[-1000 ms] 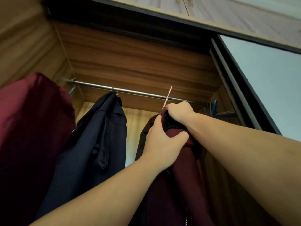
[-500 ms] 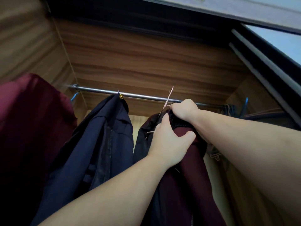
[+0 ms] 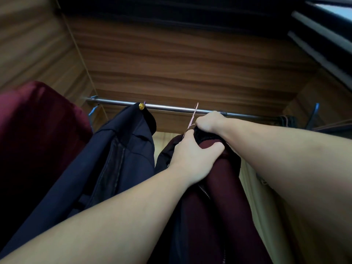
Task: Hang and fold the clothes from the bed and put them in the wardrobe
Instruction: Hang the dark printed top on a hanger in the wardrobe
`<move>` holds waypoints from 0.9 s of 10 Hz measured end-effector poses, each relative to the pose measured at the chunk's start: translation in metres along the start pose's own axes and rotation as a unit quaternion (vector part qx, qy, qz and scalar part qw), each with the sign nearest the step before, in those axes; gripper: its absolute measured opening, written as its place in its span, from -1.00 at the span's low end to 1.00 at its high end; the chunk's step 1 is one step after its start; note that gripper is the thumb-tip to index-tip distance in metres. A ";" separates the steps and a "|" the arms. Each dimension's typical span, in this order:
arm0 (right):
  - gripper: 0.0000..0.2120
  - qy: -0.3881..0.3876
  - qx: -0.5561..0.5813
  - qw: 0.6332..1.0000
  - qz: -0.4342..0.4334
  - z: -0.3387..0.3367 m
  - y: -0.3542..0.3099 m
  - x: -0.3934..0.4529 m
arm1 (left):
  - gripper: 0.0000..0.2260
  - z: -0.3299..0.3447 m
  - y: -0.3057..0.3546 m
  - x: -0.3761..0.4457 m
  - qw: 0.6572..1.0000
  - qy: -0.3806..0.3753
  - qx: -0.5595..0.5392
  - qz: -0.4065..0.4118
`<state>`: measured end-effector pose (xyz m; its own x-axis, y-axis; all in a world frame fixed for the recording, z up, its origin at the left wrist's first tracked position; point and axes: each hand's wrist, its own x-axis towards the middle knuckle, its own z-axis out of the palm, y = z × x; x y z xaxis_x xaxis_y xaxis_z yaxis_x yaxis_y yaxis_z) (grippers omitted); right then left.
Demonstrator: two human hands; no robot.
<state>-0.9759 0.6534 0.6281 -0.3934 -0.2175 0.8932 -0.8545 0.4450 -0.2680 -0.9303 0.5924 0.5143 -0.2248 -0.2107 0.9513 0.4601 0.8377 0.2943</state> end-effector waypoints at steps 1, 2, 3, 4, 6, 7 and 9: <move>-0.69 -0.021 0.009 1.000 -0.015 -0.008 0.004 -0.003 | -0.42 0.004 0.001 0.004 1.000 -0.002 -0.006 -0.001; -0.68 -0.046 -0.034 0.998 -0.028 -0.010 0.009 0.000 | -0.46 0.008 0.006 0.002 1.000 -0.002 -0.006 -0.011; -0.76 -0.061 -0.092 0.993 -0.033 -0.012 0.009 -0.001 | -0.42 0.015 0.009 -0.002 0.999 0.011 -0.022 -0.022; -0.77 -0.079 -0.096 0.991 -0.039 -0.015 0.012 -0.003 | -0.39 0.020 0.010 -0.008 0.999 0.009 -0.034 -0.038; -0.82 -0.112 0.000 0.994 0.003 -0.020 0.022 -0.028 | -0.24 0.025 0.003 -0.029 0.996 -0.003 -0.080 -0.038; -0.81 -0.088 0.058 0.993 0.044 -0.023 0.029 -0.042 | -0.23 0.026 -0.003 -0.040 0.996 -0.021 -0.081 -0.010; -0.74 0.031 0.073 0.996 0.041 -0.020 0.047 -0.071 | -0.29 0.041 -0.020 -0.059 0.996 -0.028 -0.080 0.019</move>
<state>-0.9814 0.7069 0.5588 -0.4464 -0.1287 0.8855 -0.8622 0.3268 -0.3871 -0.9609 0.6087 0.4483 -0.2496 -0.1489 0.9568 0.5985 0.7531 0.2733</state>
